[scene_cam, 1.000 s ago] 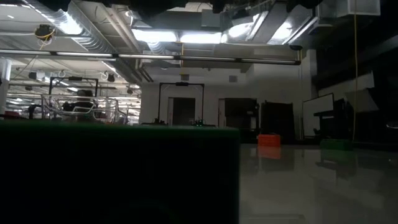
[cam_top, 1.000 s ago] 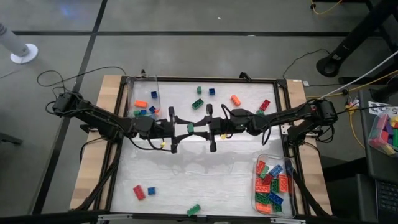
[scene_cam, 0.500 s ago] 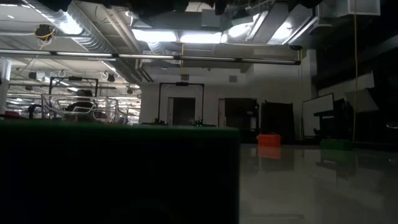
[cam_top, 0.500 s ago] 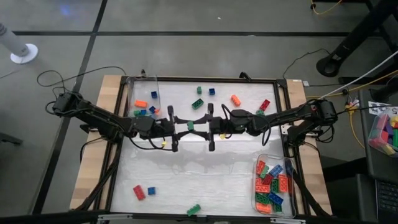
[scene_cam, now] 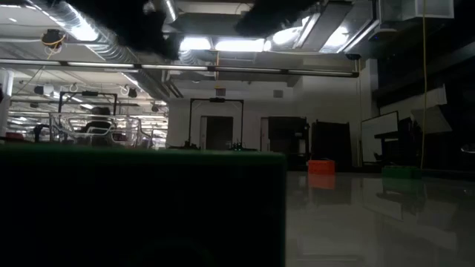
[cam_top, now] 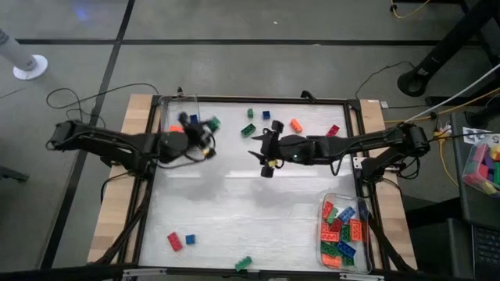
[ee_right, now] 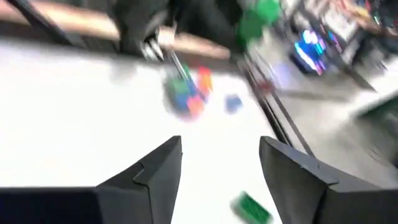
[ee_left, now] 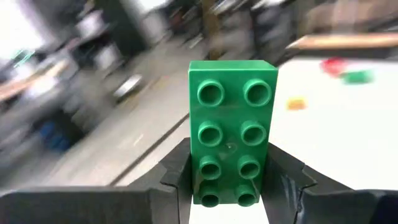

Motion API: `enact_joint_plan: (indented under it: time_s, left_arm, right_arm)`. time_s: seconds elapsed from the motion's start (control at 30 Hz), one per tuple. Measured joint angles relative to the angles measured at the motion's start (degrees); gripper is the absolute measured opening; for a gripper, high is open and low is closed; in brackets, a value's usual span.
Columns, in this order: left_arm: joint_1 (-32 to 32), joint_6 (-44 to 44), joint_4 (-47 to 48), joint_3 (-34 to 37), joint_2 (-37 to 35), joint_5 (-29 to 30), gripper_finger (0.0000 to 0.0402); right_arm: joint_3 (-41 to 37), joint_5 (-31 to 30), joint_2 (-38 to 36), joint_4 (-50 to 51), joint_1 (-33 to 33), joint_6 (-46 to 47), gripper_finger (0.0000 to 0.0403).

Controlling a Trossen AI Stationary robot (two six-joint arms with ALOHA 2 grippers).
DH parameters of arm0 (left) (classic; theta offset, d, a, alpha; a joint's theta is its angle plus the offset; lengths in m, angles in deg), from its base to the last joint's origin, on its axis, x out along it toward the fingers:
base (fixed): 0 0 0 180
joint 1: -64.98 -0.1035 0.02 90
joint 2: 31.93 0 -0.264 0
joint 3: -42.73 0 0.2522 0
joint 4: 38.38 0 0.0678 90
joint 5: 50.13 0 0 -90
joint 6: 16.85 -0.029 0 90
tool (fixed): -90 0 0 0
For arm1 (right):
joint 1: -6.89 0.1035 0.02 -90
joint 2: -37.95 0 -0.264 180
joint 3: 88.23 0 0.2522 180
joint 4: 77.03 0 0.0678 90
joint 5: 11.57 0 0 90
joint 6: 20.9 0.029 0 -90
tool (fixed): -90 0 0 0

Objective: Sort blocks by size
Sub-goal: Put the 8 stud green game piece into the bottom transparent bin, then put the 8 stud orange game piece into the bottom transparent bin

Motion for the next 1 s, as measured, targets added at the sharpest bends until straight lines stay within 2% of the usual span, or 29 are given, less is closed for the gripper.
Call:
enact_joint_plan:
  time_s: [0.1, 0.17, 0.3, 0.43, 0.53, 0.67, 0.9, 1.0]
  left_arm:
    - [-5.35, 9.02, 13.02, 0.00, -3.87, 1.24, 0.0122]
    - [-8.76, 14.93, 20.46, 0.00, -5.25, 1.28, 0.0122]
    - [-14.27, 24.87, 29.57, 0.02, -5.42, 1.18, 0.0176]
    - [-18.20, 28.61, 30.29, 0.02, -4.02, 1.11, 0.0230]
    - [-20.29, 28.68, 29.54, 0.02, -2.85, 1.11, 0.0249]
    - [-22.26, 28.69, 28.72, 0.02, -1.33, -0.17, 0.0254]
    - [-23.22, 29.02, 25.45, 0.02, 0.81, -7.80, 0.0249]
    - [-23.20, 28.90, 23.38, 0.02, 1.71, -9.01, 0.0249]
  right_arm:
    - [2.62, -3.39, -0.05, 11.87, -0.39, 0.73, 0.0205]
    - [3.83, -2.87, -0.05, 18.61, -1.38, 1.66, 0.0199]
    - [4.23, -1.75, -0.24, 28.40, -5.59, 3.46, 0.0186]
    - [4.23, -0.50, -0.57, 36.51, -11.71, 3.68, 0.0179]
    - [4.21, 4.60, -0.57, 40.59, -17.57, 3.67, 0.0177]
    - [2.78, 11.78, -0.54, 40.34, -26.24, 3.76, 0.0177]
    - [-2.38, 12.67, 0.31, 33.36, -40.63, 15.40, 0.0177]
    - [-4.03, 16.79, 1.60, 31.70, -45.00, 18.16, 0.0177]
